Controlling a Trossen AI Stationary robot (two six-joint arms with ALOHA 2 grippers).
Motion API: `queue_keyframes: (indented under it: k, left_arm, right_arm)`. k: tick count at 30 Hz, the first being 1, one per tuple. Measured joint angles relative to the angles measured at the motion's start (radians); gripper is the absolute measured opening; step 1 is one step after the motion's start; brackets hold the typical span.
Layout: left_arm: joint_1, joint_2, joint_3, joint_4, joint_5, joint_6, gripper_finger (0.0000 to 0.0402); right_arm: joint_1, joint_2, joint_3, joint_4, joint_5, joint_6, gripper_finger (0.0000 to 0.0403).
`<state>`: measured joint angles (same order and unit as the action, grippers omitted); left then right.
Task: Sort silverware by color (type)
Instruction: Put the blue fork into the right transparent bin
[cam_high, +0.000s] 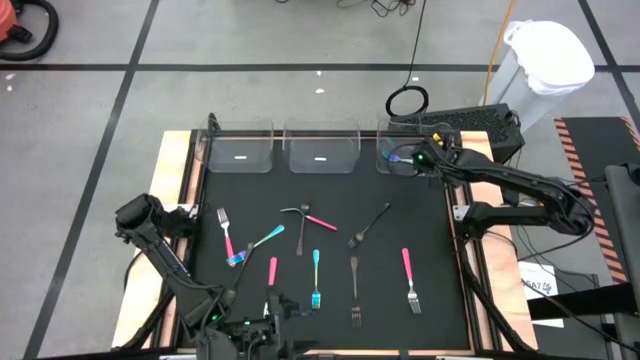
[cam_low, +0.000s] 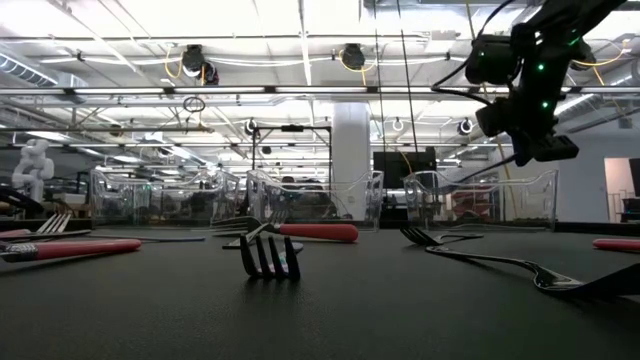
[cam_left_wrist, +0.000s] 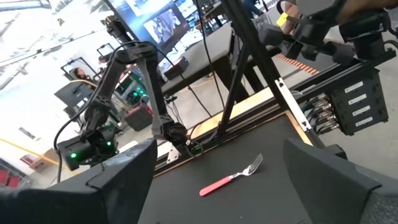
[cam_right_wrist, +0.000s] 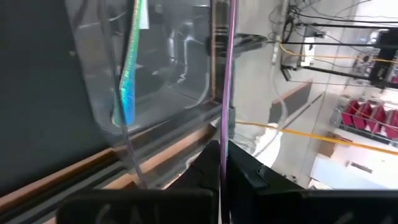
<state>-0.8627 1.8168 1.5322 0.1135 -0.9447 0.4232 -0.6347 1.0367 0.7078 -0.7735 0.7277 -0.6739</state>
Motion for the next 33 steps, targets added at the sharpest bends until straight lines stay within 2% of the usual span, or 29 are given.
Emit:
queue_keyframes:
  k: [29,33]
  left_arm:
    - [-0.001,0.000,0.000,-0.003,0.000,-0.001,0.0347]
    - [-0.001,0.000,0.000,-0.003,0.000,-0.003,0.0347]
  right_arm:
    - [-0.008,0.135,0.000,0.051,-0.001,0.006,0.0005]
    - [-0.008,0.135,0.000,0.056,-0.001,0.008,0.0023]
